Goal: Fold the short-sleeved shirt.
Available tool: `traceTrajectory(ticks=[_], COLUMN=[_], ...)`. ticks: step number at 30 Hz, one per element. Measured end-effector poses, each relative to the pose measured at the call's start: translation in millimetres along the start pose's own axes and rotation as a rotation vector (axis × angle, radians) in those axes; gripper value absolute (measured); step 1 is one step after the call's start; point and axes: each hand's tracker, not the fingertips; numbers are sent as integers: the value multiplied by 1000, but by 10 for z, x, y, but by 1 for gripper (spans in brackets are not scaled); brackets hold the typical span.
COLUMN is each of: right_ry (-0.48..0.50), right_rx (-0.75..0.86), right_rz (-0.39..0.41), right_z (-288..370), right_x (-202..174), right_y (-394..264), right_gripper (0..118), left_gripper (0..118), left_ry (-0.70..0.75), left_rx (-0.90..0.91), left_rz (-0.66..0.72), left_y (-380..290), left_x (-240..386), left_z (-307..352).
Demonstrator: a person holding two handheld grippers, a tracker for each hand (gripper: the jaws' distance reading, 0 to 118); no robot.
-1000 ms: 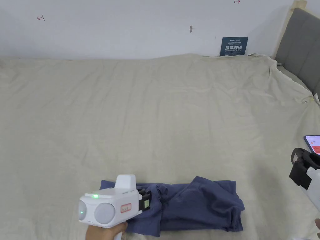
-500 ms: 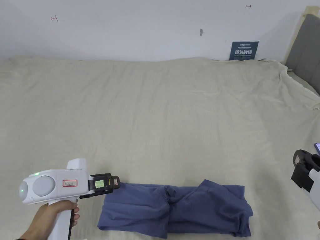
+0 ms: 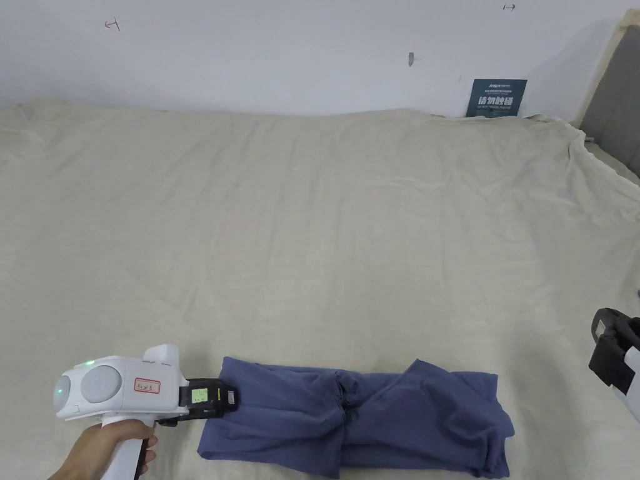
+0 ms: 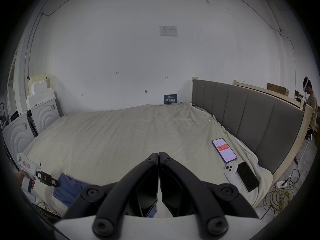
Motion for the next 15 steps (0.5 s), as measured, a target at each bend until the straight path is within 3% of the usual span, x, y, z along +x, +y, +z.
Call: traceTrajectory(ticks=[3,7,11,15], right_ry=[-4,-8,-9,-7], right_rx=[-3,-9,-11,-11], right_rz=[-1,-2,-5,-5], right_z=[-4,-11,-18,-30], right_x=[7,23,39,29], right_y=[-7,-20,-29,-25], right_gripper=[0,0,0,0], left_gripper=[51,45,14,9], left_ry=[-24,11,11,31], left_rx=[-4,-30,-32,-20], left_rz=[-19,-68,-99,-123], left_y=[4,17,10,-40], left_x=[67,187,179,247], left_z=[-64,-177,-158,-135])
